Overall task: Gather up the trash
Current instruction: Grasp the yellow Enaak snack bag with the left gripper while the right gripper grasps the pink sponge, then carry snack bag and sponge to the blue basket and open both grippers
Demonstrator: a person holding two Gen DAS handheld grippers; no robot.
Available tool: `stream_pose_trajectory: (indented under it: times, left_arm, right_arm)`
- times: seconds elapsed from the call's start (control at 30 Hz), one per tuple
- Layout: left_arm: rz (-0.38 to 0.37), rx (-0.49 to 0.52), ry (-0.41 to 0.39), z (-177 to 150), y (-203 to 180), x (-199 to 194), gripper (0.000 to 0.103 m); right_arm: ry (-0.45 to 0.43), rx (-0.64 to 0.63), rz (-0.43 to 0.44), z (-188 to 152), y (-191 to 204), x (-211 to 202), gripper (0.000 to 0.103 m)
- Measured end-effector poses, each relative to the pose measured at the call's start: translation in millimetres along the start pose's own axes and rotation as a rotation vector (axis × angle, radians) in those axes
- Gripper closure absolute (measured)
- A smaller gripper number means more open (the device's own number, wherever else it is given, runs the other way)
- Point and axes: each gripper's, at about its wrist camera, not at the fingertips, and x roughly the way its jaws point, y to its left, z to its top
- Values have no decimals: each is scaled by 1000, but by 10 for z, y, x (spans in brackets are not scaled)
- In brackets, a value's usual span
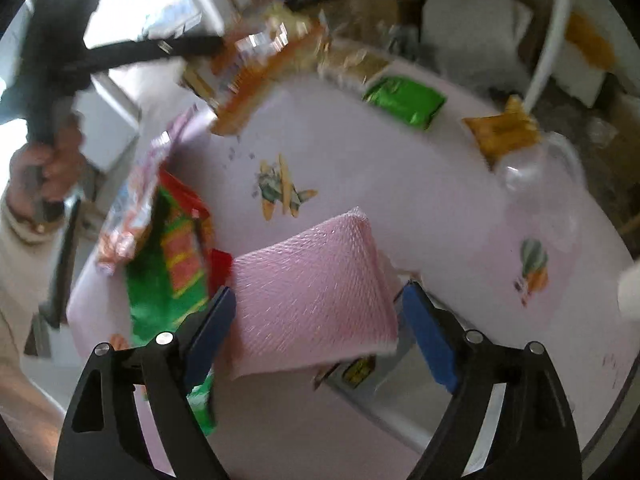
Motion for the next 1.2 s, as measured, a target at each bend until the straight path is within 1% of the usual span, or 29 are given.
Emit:
stream_pose_trajectory:
  times: [0.07, 0.1, 0.13, 0.2, 0.27, 0.3, 0.33, 0.37, 0.4, 0.43, 0.47, 0.57, 0.6, 0.67, 0.73, 0.77, 0.87, 0.93, 1.0, 1.03, 1.07, 1.1, 1.13, 1.17, 1.2]
  left_arm:
    - [3, 4, -3, -17, 5, -23, 101]
    - [2, 5, -1, -22, 10, -28, 101]
    - [6, 1, -2, -26, 20, -34, 101]
    - [4, -5, 3, -33, 45, -25, 101]
    - [8, -12, 2, -38, 68, -23, 101]
    - [8, -15, 3, -40, 80, -24, 101]
    - [9, -20, 2, -42, 94, -27, 101]
    - [10, -25, 1, -45, 102, -32, 100]
    - [7, -32, 2, -49, 116, -34, 100]
    - [3, -40, 3, -53, 130, -38, 100]
    - [-2, -48, 3, -57, 141, -43, 100]
    - [-12, -63, 3, -67, 154, -60, 100]
    - [-15, -65, 1, -68, 147, -77, 100]
    - [-16, -64, -7, -69, 127, -113, 100]
    - [-18, -60, -12, -67, 95, -149, 100]
    - [-18, -58, -13, -64, 81, -163, 100]
    - [-23, -63, -18, -66, 27, -216, 100]
    - [-34, -64, -20, -65, -25, -253, 100]
    - [-30, -54, -27, -66, -102, -304, 100]
    - [-30, -51, -31, -67, -133, -325, 100]
    - [-38, -40, -34, -66, -198, -366, 100]
    - [-46, -30, -38, -68, -250, -400, 100]
    - [-56, -12, -47, -75, -348, -469, 100]
    - [-64, 0, -52, -84, -408, -512, 100]
    - [-88, 20, -59, -113, -540, -598, 100]
  right_arm:
    - [56, -34, -36, 110, -5, 143, 20]
    - [82, -53, -35, 128, 9, 208, 19]
    - [90, -75, -36, 153, 33, 238, 14]
    - [113, -118, -31, 191, 75, 295, 14]
    - [121, -113, -14, 237, 80, 351, 15]
    - [132, -105, 5, 256, 75, 375, 21]
    - [128, -105, 30, 265, 79, 360, 37]
    - [114, -106, 52, 278, 82, 319, 40]
    - [85, -111, 27, 293, 95, 255, 43]
    - [61, -119, 19, 297, 102, 201, 52]
    - [35, -108, 44, 294, 87, 132, 60]
    - [-11, -62, 118, 253, 24, -5, 70]
    - [-32, -54, 139, 213, 12, -67, 70]
    - [-56, -30, 148, 156, -13, -123, 71]
    - [-96, 19, 141, 56, -88, -209, 72]
    - [-127, 52, 124, 6, -142, -273, 72]
    - [-187, 139, 135, -142, -208, -387, 72]
    - [-242, 207, 171, -248, -373, -519, 72]
    - [-312, 263, 229, -386, -489, -713, 72]
    - [-355, 293, 278, -460, -550, -818, 72]
    - [-390, 321, 358, -552, -600, -915, 72]
    - [-478, 366, 462, -729, -663, -1080, 72]
    - [-547, 398, 533, -902, -699, -1218, 72]
    - [-599, 417, 577, -1054, -724, -1323, 72]
    - [-698, 454, 637, -1402, -727, -1502, 72]
